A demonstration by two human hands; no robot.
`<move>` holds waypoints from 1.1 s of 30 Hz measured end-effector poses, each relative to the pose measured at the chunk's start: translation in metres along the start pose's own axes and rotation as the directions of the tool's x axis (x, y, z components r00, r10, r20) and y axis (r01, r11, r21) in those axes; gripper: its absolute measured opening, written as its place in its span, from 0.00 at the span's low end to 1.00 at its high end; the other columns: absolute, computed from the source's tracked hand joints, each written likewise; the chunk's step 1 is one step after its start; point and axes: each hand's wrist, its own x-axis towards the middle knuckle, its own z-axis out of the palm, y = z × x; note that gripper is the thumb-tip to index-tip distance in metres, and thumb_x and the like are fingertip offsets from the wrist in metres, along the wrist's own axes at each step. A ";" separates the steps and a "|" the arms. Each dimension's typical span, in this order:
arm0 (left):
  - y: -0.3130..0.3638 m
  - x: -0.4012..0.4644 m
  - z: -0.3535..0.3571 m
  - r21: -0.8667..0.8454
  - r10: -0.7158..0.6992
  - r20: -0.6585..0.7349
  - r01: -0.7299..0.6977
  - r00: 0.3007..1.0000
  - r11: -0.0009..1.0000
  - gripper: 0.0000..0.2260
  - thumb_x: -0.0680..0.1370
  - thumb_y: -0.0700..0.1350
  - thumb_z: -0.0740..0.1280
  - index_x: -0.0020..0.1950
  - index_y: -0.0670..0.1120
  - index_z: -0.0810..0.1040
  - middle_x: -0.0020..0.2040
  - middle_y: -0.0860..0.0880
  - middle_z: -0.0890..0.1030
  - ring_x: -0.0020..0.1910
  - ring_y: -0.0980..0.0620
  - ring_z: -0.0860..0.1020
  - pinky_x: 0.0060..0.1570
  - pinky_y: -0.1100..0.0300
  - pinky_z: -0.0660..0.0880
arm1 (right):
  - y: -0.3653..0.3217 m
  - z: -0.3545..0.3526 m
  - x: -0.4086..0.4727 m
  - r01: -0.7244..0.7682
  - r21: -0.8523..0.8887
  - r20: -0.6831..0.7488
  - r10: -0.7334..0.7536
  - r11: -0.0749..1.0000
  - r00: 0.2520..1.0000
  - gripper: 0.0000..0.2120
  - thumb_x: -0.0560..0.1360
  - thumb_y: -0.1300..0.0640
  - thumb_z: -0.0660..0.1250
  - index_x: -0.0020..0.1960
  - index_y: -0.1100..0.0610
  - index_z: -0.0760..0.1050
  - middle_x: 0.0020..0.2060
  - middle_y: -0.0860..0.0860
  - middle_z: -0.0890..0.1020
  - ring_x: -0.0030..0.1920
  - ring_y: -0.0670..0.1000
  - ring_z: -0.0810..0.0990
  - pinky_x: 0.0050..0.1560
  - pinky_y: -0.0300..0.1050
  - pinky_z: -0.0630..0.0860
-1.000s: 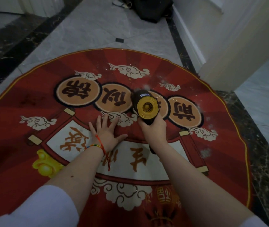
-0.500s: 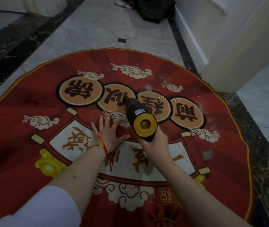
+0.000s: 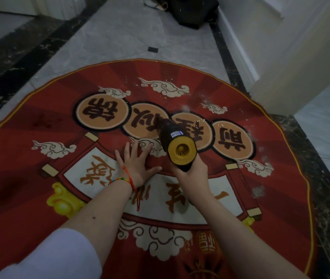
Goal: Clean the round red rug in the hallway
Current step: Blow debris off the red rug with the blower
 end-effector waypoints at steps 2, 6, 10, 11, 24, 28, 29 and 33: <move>0.000 0.000 0.000 -0.002 0.002 0.008 -0.002 1.000 1.000 0.36 0.73 0.71 0.56 0.76 0.64 0.45 0.78 0.50 0.41 0.76 0.43 0.38 0.71 0.37 0.36 | -0.006 0.007 0.015 0.011 0.010 -0.001 -0.011 1.000 1.000 0.20 0.71 0.58 0.72 0.61 0.52 0.72 0.47 0.43 0.78 0.50 0.43 0.77 0.43 0.29 0.70; -0.003 0.000 0.001 -0.015 0.020 -0.018 -0.020 1.000 1.000 0.35 0.73 0.71 0.56 0.76 0.63 0.46 0.78 0.49 0.42 0.76 0.43 0.39 0.71 0.38 0.36 | -0.014 0.017 0.039 0.034 -0.019 0.002 -0.034 0.999 0.999 0.21 0.70 0.58 0.72 0.62 0.54 0.73 0.50 0.46 0.79 0.52 0.45 0.77 0.43 0.29 0.69; -0.011 0.002 -0.003 0.001 -0.003 -0.049 0.003 0.999 1.000 0.35 0.74 0.70 0.56 0.77 0.61 0.49 0.79 0.49 0.42 0.76 0.43 0.40 0.71 0.39 0.36 | -0.011 0.015 0.023 0.049 -0.035 0.036 -0.048 0.998 0.998 0.22 0.70 0.58 0.72 0.62 0.54 0.72 0.52 0.48 0.80 0.54 0.46 0.78 0.46 0.34 0.73; -0.014 0.001 -0.004 0.014 -0.005 -0.061 0.006 0.998 1.000 0.35 0.74 0.70 0.56 0.77 0.60 0.49 0.79 0.48 0.42 0.76 0.42 0.40 0.72 0.39 0.37 | -0.009 0.014 0.016 0.059 -0.043 0.057 -0.057 0.997 0.997 0.23 0.70 0.57 0.72 0.63 0.54 0.72 0.53 0.48 0.80 0.54 0.46 0.78 0.47 0.35 0.73; -0.035 0.000 -0.011 0.030 -0.053 -0.088 0.056 0.995 0.998 0.36 0.74 0.70 0.54 0.77 0.59 0.49 0.79 0.47 0.43 0.76 0.42 0.40 0.73 0.40 0.38 | -0.020 0.028 0.026 0.093 -0.034 0.095 -0.089 0.995 0.991 0.21 0.70 0.59 0.73 0.60 0.54 0.73 0.50 0.46 0.80 0.53 0.45 0.78 0.45 0.28 0.70; -0.047 0.001 -0.018 0.031 -0.074 -0.110 0.078 0.991 0.996 0.36 0.74 0.70 0.55 0.78 0.58 0.49 0.79 0.47 0.44 0.76 0.42 0.41 0.73 0.40 0.39 | -0.007 0.022 0.015 0.081 -0.081 0.136 -0.070 0.993 0.988 0.26 0.70 0.57 0.73 0.66 0.54 0.70 0.56 0.48 0.79 0.57 0.46 0.77 0.50 0.36 0.74; -0.050 0.001 -0.019 0.026 -0.083 -0.106 0.086 0.991 0.996 0.36 0.74 0.70 0.55 0.78 0.58 0.49 0.79 0.47 0.44 0.76 0.42 0.41 0.73 0.40 0.39 | -0.008 0.024 0.018 0.089 -0.078 0.138 -0.077 0.993 0.987 0.26 0.70 0.57 0.73 0.66 0.54 0.71 0.56 0.48 0.80 0.57 0.46 0.77 0.51 0.38 0.74; -0.056 0.006 -0.023 0.062 -0.090 -0.080 0.095 0.993 0.994 0.36 0.74 0.71 0.53 0.78 0.58 0.47 0.79 0.46 0.43 0.76 0.42 0.40 0.73 0.40 0.38 | -0.026 0.042 0.039 0.145 -0.066 0.138 -0.134 0.987 0.981 0.21 0.70 0.58 0.73 0.61 0.54 0.73 0.52 0.47 0.79 0.54 0.45 0.77 0.46 0.29 0.69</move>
